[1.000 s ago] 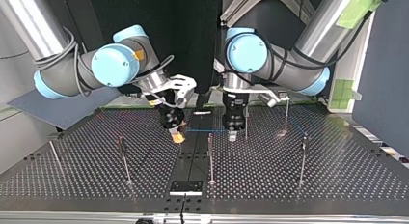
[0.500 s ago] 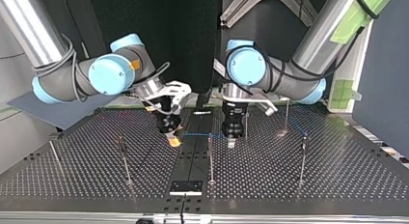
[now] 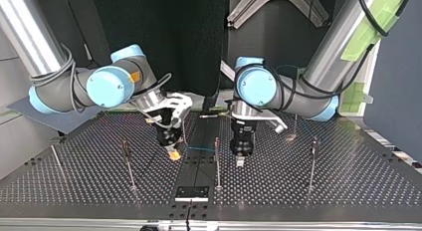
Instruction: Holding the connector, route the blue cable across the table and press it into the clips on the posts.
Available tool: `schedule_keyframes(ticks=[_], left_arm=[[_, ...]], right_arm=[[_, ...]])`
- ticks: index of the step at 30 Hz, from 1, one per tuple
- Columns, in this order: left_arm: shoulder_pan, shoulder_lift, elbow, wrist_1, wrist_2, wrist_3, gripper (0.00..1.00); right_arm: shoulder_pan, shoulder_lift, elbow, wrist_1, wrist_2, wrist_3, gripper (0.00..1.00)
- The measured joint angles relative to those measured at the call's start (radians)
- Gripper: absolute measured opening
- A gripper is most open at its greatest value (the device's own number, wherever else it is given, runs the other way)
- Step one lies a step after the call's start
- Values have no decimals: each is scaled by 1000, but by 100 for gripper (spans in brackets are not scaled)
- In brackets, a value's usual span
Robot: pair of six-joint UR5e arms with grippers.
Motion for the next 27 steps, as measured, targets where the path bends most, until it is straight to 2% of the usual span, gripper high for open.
schedule_keyframes(ticks=[8,24,26,27], left_arm=[[27,-27,39,10,19,-20,0],[37,-27,42,-15,23,-23,0],[36,-27,42,-23,22,-24,24],[36,-27,42,-28,21,-24,24]], right_arm=[[-27,16,-24,0,-4,1,0],[-63,44,-45,-2,-30,-2,0],[-65,45,-45,-2,-32,-3,0],[-66,46,-45,-2,-33,-4,0]])
